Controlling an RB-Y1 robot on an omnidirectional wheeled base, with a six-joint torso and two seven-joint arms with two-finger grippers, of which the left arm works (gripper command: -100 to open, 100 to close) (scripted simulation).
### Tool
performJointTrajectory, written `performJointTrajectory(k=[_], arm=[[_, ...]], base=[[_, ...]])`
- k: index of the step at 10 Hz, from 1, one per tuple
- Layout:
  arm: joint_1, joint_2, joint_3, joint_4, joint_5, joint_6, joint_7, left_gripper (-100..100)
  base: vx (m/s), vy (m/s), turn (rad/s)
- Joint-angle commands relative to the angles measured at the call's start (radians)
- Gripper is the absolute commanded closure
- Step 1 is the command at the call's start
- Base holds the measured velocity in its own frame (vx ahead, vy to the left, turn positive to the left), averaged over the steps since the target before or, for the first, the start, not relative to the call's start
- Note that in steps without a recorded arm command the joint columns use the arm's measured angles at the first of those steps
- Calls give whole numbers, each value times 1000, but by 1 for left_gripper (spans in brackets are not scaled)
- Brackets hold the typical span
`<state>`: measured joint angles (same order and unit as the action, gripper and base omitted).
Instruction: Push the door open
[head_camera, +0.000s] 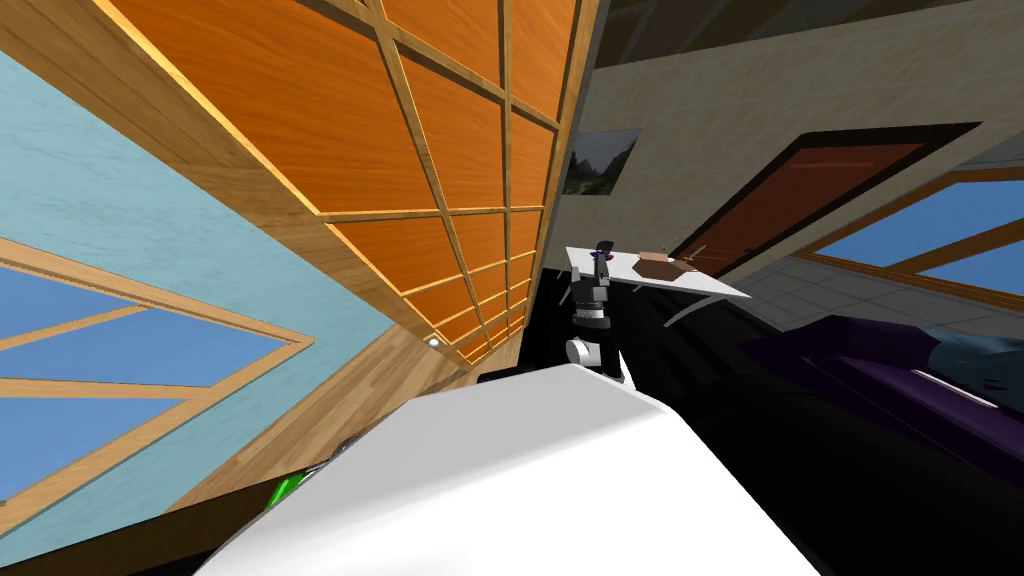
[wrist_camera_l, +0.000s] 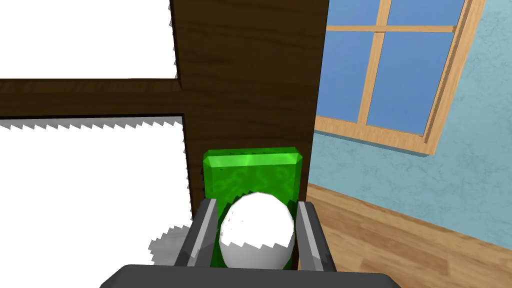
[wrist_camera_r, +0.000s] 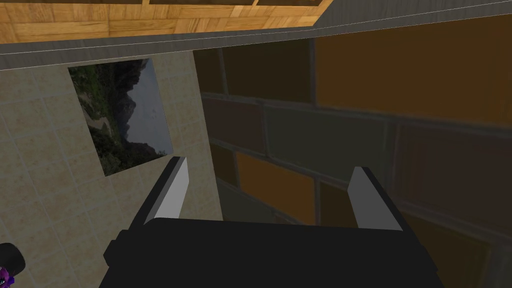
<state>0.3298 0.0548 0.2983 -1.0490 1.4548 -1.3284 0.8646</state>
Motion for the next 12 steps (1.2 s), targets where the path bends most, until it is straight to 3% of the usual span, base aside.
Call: performJointTrajectory(k=[1,12], arm=[[15,3,24,-1,23,-29,-9,100],[3,5,100,9,127,-109,-28,100]], base=[[-29,117,-82],[-15,108,-47]])
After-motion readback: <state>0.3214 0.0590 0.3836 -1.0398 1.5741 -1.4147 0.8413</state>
